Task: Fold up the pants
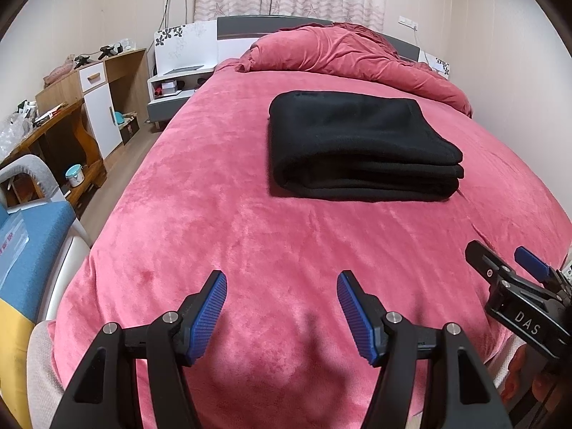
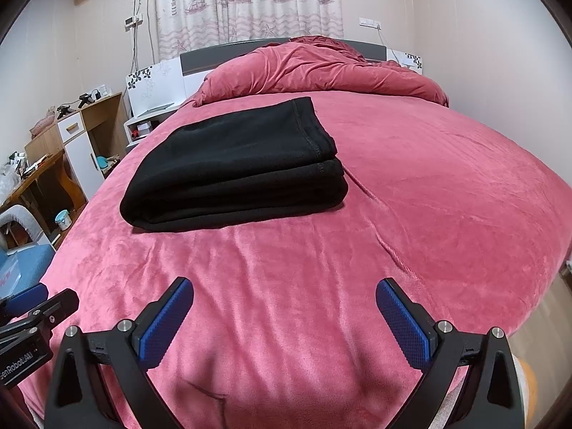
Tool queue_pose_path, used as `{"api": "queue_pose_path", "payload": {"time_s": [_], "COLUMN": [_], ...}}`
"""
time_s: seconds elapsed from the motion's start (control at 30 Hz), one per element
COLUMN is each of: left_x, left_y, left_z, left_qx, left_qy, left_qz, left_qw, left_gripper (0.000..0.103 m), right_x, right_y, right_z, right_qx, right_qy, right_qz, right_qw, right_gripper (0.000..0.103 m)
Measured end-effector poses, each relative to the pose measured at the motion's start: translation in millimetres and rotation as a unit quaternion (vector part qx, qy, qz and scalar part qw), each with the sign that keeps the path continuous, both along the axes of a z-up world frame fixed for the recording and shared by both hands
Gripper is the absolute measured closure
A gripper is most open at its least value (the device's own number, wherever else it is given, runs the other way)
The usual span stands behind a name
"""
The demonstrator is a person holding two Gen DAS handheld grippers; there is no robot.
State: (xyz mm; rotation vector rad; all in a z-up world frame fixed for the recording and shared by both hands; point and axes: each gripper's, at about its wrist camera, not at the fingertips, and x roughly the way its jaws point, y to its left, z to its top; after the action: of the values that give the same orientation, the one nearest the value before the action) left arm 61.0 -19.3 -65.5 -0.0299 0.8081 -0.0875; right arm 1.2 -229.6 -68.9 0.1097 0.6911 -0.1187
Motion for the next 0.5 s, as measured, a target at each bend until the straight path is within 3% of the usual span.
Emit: {"api": "queue_pose_path", "payload": {"time_s": [0.17,0.5], "left_x": [-1.8,0.9], "left_y": [-2.8,-0.3], "left_z": [0.3,-3.8], "left_qx": [0.022,0.012], "left_qy": [-0.007,0.012], "left_qz": [0.012,0.013], "left_qw": [0.9997,0.9998], "left_gripper": [0.038,0.038], "right_x": [0.0,-0.1], "right_y": [1.8,4.1], "right_z": [-0.9,-1.5], "right_qx": [0.001,0.001], "right_qy": [0.002,0.004], "right_qz": [0.000,0.000], "right_qw": [1.000,1.000], "right_gripper": [0.000,0.000]}}
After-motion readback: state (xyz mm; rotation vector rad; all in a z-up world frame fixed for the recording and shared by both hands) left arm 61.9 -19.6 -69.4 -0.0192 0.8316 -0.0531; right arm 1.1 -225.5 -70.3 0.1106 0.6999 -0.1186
